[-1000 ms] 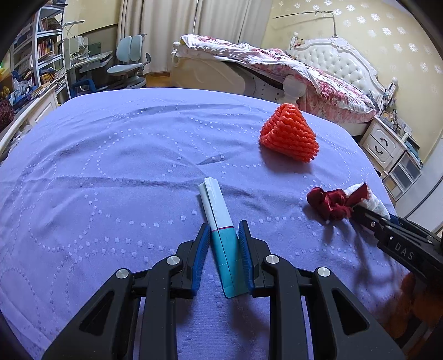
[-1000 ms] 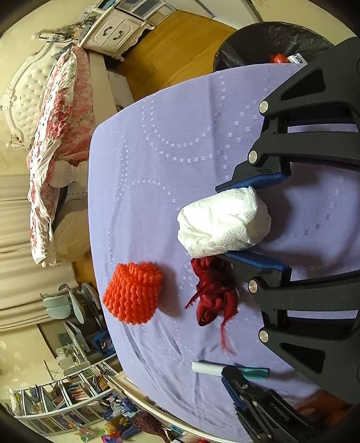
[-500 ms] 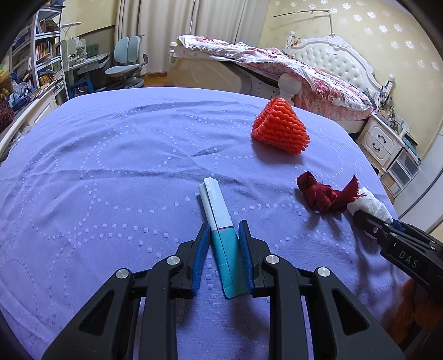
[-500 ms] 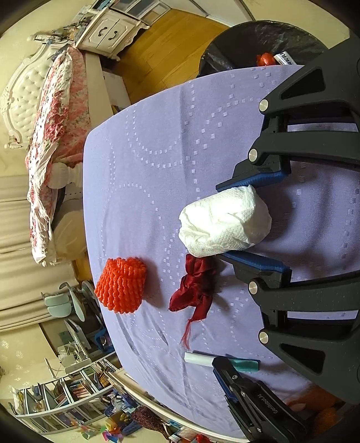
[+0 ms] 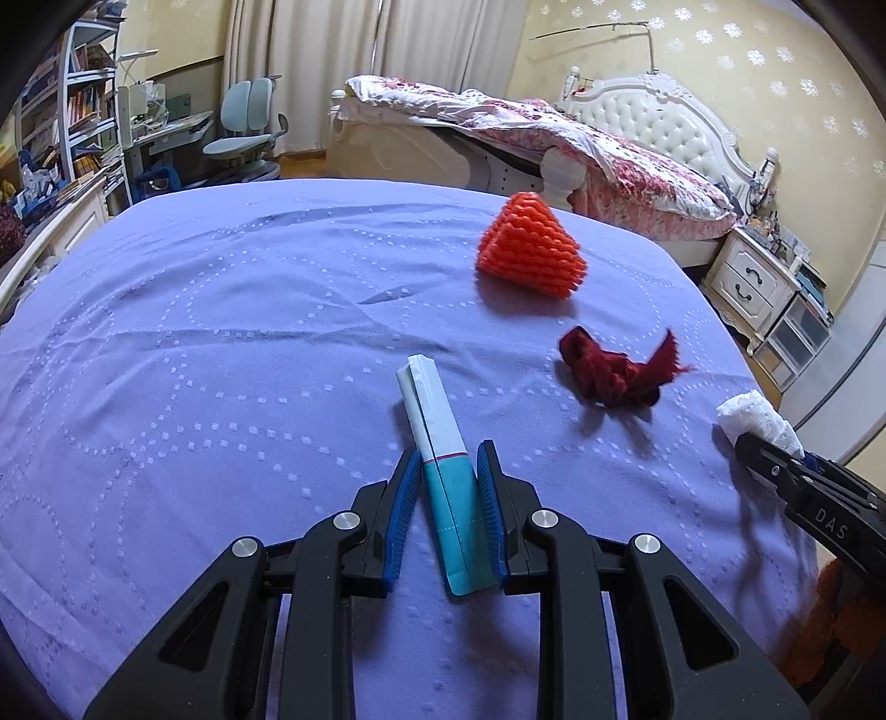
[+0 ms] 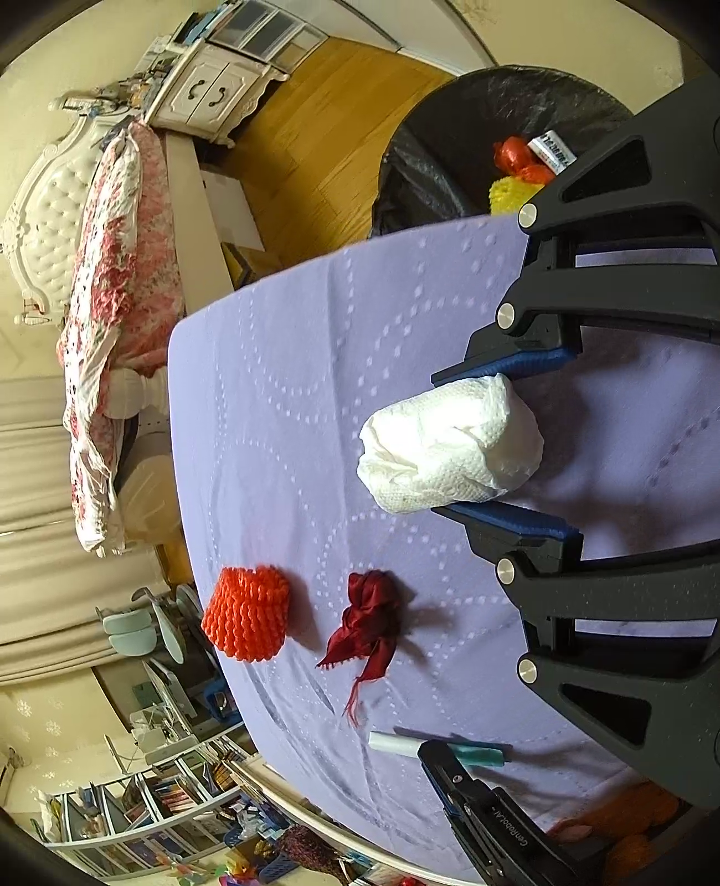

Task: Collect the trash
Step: 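Carry the teal tube in the left gripper and tissue roll in the right over the bin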

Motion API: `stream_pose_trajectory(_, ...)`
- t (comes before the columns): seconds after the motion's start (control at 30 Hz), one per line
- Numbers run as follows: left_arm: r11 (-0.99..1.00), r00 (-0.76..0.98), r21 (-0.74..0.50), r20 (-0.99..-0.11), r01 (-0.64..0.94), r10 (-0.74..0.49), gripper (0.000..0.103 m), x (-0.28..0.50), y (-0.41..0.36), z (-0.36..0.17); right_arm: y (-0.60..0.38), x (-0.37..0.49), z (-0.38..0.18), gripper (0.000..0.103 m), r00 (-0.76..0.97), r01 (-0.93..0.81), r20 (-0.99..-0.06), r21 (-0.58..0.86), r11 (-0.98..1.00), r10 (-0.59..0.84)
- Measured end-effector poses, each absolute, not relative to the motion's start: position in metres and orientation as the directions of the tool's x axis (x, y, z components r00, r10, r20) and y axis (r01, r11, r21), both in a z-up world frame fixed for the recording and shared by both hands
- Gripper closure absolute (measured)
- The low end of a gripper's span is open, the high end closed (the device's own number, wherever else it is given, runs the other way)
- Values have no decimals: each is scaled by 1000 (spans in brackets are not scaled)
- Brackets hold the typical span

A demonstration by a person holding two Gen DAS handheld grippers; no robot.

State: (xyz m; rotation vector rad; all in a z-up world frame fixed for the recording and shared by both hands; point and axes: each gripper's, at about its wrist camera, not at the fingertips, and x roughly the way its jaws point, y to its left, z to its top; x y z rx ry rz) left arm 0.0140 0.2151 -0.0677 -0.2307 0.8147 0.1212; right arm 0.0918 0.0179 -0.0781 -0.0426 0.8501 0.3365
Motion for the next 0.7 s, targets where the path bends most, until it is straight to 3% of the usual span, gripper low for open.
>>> stream_pose_trajectory(0.7,985,729,-166,-668,48,-148,78,0,96,-40,-73,61,-61,65,700,-180,-676,142,973,228)
